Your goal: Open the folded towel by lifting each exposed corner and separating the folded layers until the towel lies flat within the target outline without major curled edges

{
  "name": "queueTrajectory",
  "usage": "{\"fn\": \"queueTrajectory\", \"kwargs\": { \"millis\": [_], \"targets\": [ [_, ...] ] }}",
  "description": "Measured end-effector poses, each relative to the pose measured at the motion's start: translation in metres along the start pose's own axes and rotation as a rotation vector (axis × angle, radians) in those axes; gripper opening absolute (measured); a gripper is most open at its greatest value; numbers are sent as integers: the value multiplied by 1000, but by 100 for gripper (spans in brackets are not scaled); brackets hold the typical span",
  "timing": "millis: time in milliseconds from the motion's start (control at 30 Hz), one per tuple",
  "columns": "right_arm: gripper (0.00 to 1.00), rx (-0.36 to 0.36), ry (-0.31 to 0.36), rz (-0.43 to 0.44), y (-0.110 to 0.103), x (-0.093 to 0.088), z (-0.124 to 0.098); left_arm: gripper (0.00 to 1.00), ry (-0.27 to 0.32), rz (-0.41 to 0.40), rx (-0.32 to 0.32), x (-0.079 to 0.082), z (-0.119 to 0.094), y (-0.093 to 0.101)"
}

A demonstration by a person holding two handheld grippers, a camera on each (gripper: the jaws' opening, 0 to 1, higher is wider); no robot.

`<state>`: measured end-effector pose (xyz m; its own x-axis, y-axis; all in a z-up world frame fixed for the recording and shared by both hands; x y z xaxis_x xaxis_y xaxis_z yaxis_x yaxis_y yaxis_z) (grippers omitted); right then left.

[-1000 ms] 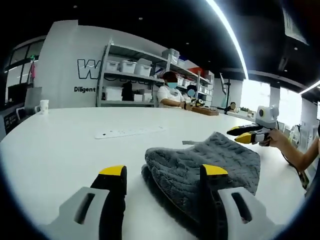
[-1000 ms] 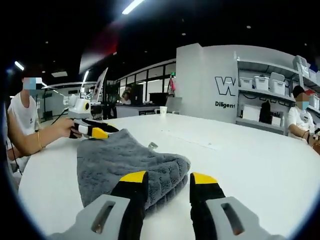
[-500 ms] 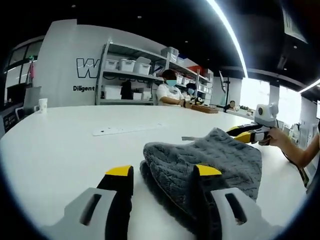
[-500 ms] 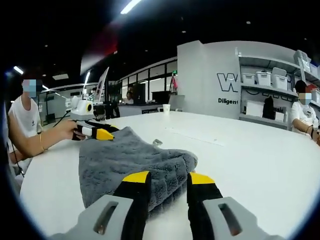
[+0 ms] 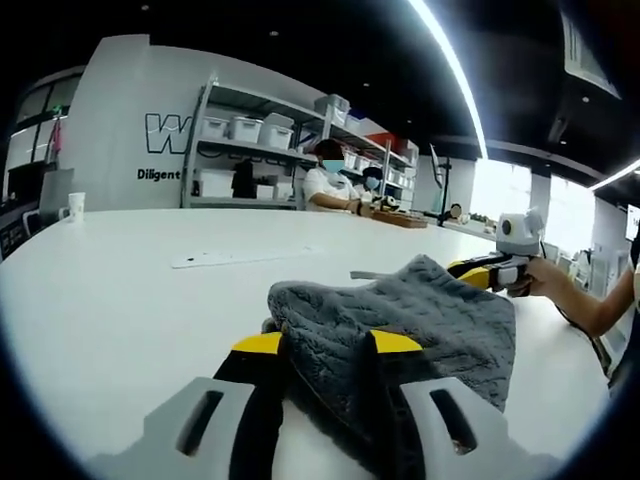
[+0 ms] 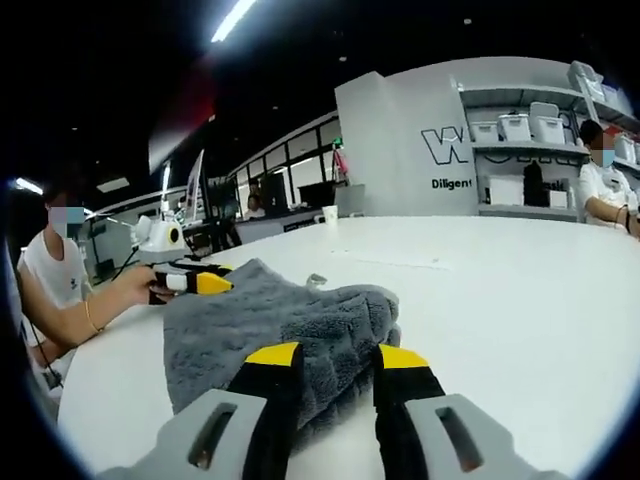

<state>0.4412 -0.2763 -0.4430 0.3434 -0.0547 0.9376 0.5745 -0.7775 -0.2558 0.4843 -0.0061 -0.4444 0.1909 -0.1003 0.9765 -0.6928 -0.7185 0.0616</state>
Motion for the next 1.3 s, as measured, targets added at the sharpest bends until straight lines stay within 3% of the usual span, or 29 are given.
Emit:
{"fn": "queueTrajectory", "kwargs": {
  "millis": [67, 200, 433, 800, 1300],
  "targets": [
    [21, 8, 0, 9, -1, 0, 0, 25, 3, -1, -3, 1, 0, 1],
    [14, 21, -1, 8, -3, 0, 1, 8, 22, -4, -38, 3, 1, 6],
    [0, 29, 8, 5, -4, 2, 1, 7, 16, -8, -33, 2, 2, 6],
    [0, 58, 22, -21, -13, 12, -2, 5, 10, -38, -27, 6, -1, 8],
    [0, 89, 43, -93, -39, 29, -13, 4, 9, -8, -26, 20, -14, 18]
  ]
}}
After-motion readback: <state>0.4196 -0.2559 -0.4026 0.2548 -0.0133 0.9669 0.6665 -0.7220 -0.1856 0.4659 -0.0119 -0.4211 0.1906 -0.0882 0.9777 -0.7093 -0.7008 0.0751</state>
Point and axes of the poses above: the point that each gripper's makers call its tool centre point, and the gripper's own axes: z roughly forward along the fingers, y roughly to its right, x roughly out of its top, the point moved 4 cm from there along -z, roughly backward along the fingers, and after that the axes turned 6 degrees about z, right-handed, at the moved point
